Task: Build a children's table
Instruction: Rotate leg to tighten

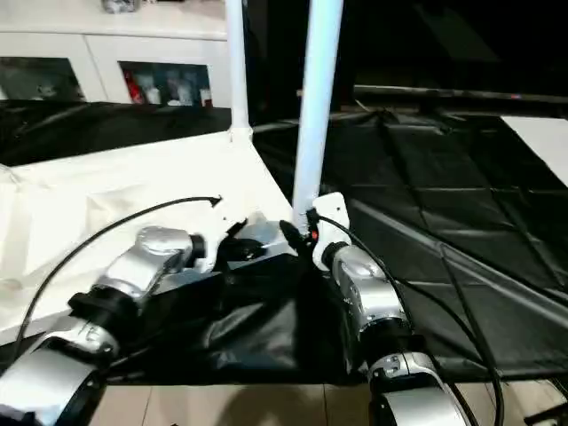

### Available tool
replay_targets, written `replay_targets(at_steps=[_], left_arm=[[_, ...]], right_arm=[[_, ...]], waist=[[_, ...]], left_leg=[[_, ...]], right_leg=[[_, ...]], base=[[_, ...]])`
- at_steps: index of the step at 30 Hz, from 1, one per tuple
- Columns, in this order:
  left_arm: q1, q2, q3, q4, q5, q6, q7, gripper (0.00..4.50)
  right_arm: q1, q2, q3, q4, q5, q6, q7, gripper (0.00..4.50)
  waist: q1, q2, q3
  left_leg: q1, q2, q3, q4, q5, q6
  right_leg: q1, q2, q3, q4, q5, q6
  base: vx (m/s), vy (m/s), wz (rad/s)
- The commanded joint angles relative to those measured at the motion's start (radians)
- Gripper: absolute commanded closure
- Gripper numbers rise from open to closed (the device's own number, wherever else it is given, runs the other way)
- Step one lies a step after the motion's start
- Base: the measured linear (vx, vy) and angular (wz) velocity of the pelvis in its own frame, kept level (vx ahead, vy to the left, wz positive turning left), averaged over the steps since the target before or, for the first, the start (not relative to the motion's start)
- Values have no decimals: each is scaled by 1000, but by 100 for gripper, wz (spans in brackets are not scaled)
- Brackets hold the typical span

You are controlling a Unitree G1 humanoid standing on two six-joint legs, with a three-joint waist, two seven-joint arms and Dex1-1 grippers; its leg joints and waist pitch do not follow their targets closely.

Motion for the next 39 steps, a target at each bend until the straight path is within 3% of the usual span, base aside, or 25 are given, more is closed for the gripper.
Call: replay_targets(at_steps=[1,4,8,11,13,16,19,22,30,31,32,35,37,39], left_arm=[[-32,-74,-7,6,-7,-24,62,450],[-20,-44,-24,-15,-14,-48,-23,450],[-2,-5,-42,-40,-22,-70,-112,450],[42,66,-68,-109,-45,-80,-275,450],[62,98,-81,-141,-49,-85,-337,450],[96,159,-96,-194,-56,-83,-431,450],[112,188,-100,-224,-62,-78,-474,450],[121,201,-100,-239,-67,-73,-491,450],[153,256,-99,-300,-85,-52,-533,450],[155,252,-94,-301,-84,-49,-523,450],[155,248,-91,-301,-84,-48,-516,450],[145,223,-81,-277,-70,-47,-457,450],[113,167,-53,-224,-49,-25,-315,450],[97,144,-44,-199,-39,-15,-251,450]], right_arm=[[14,104,113,15,3,21,138,107],[19,57,120,-19,23,30,235,62],[33,-2,134,-56,42,46,352,62],[59,-121,158,-120,71,59,559,62],[65,-167,163,-143,81,63,633,62],[74,-247,173,-181,76,73,746,62],[76,-271,170,-188,68,74,779,62],[76,-280,169,-191,69,75,790,62],[95,-303,192,-237,94,112,847,133],[106,-287,194,-239,88,115,825,139],[111,-279,195,-238,82,113,810,144],[116,-242,188,-209,51,98,712,172],[116,-166,167,-153,7,79,508,178],[113,-137,158,-129,-5,80,427,180]], waist=[[-1,-3,-45],[0,-5,-50],[3,-6,-54],[11,-6,-60],[14,-4,-59],[25,-2,-57],[27,-3,-51],[25,-1,-50],[26,-5,-53],[25,-14,-53],[26,-8,-52],[22,-8,-48],[14,-11,-46],[7,-8,-41]], left_leg=[[15,32,-24,-72,-369,7],[7,33,-24,-72,-338,22],[5,34,-21,-66,-292,43],[-2,36,-15,-56,-183,87],[-1,38,-10,-53,-166,98],[4,45,-9,-55,-189,90],[10,48,-9,-63,-242,53],[14,47,-10,-65,-273,28],[8,44,-8,-60,-223,42],[8,45,-7,-61,-221,42],[8,45,-9,-61,-222,40],[10,44,-11,-64,-249,21],[10,41,-14,-67,-281,5],[19,39,-17,-69,-332,-19]], right_leg=[[16,-64,30,-105,-414,-151],[27,-64,29,-97,-340,-167],[35,-64,29,-87,-238,-196],[48,-62,27,-67,-42,-252],[46,-59,23,-63,-8,-268],[45,-61,21,-65,-50,-274],[37,-60,21,-74,-161,-255],[33,-61,23,-78,-215,-241],[37,-59,22,-70,-141,-247],[38,-59,22,-70,-147,-244],[36,-61,22,-70,-163,-241],[31,-62,23,-77,-221,-229],[30,-65,25,-83,-286,-209],[20,-65,25,-95,-395,-183]], base=[[0,0,0],[0,0,0],[0,0,0],[0,0,0],[0,0,0],[0,0,0],[0,0,0],[0,0,0],[0,0,0],[0,0,0],[0,0,0],[0,0,0],[0,0,0],[0,0,0]])
